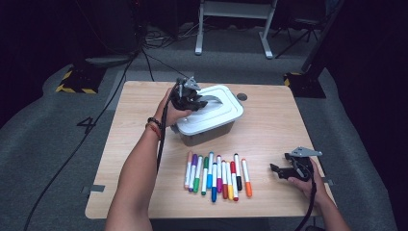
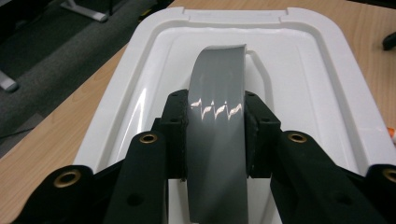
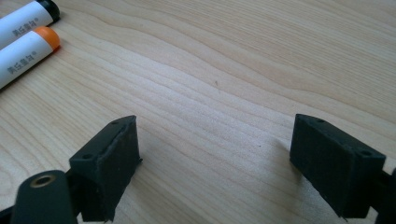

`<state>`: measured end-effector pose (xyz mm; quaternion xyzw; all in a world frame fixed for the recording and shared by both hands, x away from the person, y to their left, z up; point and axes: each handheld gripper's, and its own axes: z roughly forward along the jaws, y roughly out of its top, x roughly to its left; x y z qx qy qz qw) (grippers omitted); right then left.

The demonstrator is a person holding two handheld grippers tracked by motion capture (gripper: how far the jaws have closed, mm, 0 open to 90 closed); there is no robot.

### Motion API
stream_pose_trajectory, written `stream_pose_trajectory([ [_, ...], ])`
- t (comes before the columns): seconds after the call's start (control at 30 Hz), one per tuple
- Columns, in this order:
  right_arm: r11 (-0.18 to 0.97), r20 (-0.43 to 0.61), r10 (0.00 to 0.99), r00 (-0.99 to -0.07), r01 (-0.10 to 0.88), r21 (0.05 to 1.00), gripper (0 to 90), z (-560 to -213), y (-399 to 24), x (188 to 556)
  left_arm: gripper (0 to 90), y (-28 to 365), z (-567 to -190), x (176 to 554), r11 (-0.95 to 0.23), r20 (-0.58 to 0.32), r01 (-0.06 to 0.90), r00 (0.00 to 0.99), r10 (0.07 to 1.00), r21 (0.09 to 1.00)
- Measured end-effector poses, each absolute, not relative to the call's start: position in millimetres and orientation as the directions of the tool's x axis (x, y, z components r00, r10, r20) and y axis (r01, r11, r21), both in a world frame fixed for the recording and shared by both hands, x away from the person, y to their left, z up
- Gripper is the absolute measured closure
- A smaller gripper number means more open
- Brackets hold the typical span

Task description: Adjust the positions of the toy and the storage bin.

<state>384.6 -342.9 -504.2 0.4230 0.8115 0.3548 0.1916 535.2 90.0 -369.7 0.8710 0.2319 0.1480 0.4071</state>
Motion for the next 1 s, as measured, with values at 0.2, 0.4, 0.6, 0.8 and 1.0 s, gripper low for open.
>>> stream_pose_trajectory([
  [0.2, 0.391, -0.012, 0.822, -0.569, 0.550, 0.738, 16.1, -504, -343, 385, 67.0, 85, -367, 532, -0.591, 0.073, 0.245, 0.884, 0.462, 0.769],
  [0.4, 0.391, -0.012, 0.822, -0.569, 0.550, 0.738, 16.1, -504, -343, 385, 67.0, 80, -368, 533, -0.602, 0.063, 0.221, 0.908, 0.414, 0.767],
  [0.6, 0.391, -0.011, 0.822, -0.569, 0.551, 0.738, 16.1, -504, -343, 385, 60.6, 83, -368, 534, -0.586, 0.065, 0.240, 0.890, 0.451, 0.774],
  [0.8, 0.391, -0.011, 0.822, -0.569, 0.550, 0.738, 16.1, -504, -343, 385, 43.2, 94, -358, 522, -0.546, 0.065, 0.255, 0.864, 0.498, 0.798],
  [1.0, 0.391, -0.011, 0.822, -0.569, 0.550, 0.738, 16.1, -504, -343, 385, 22.8, 113, -351, 502, -0.524, 0.098, 0.272, 0.814, 0.572, 0.807],
])
